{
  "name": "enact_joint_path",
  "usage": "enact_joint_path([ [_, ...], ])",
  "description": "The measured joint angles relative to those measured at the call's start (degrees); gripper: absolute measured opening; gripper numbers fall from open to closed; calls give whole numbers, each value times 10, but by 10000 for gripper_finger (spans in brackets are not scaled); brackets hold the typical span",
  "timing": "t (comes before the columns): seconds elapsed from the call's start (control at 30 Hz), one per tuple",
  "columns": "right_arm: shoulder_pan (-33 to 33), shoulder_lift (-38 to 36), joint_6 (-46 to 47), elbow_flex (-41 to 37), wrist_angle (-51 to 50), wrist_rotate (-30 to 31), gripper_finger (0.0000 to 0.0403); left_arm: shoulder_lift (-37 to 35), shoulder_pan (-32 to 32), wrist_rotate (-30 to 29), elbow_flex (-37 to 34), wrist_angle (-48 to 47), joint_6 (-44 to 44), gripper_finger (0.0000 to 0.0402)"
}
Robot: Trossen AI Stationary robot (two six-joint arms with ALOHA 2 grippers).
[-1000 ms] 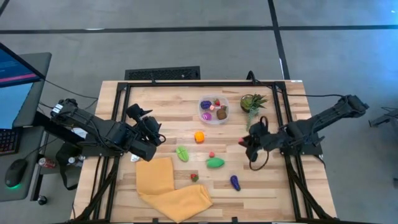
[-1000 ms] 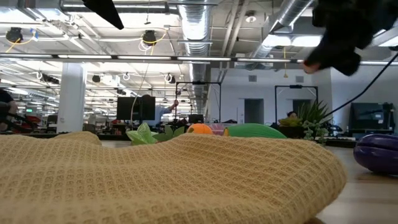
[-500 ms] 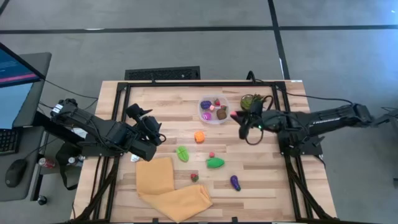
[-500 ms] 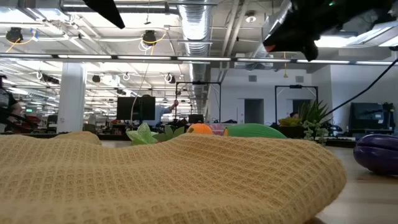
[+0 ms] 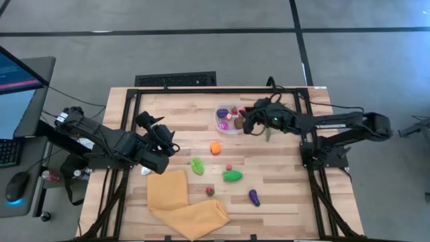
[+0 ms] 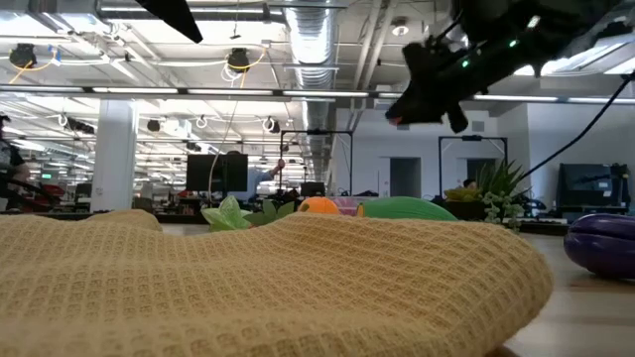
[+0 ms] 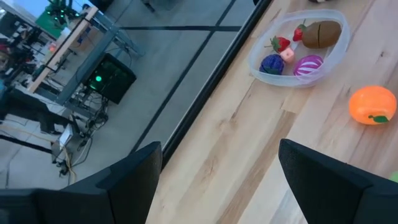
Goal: Pick and placing Produce into tupperware
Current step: Put the right peach in the transparent bin
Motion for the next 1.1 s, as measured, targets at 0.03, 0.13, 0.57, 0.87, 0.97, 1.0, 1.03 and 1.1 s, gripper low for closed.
enact_joint_path([
  [0.03,-9,13,6,5,-2,-6,117,0,0,-2,0,0,-2,316],
  [0.13,-34,54,9,25,-2,-39,117,0,0,-4,0,0,-6,316],
  [0.57,-102,219,2,175,-135,-107,117,0,0,-5,0,-1,-32,316],
  [0.87,-121,294,0,248,-248,-111,117,0,0,-8,0,-2,-51,316],
  [0.97,-120,311,1,257,-258,-125,117,0,0,-8,0,-2,-51,316],
  [1.0,-119,314,1,257,-261,-126,117,0,0,-8,0,-2,-51,316],
  [1.03,-117,315,1,256,-265,-127,118,0,0,-8,0,-2,-51,316],
  [1.1,-113,314,0,256,-256,-126,124,0,0,-8,0,-2,-51,316],
])
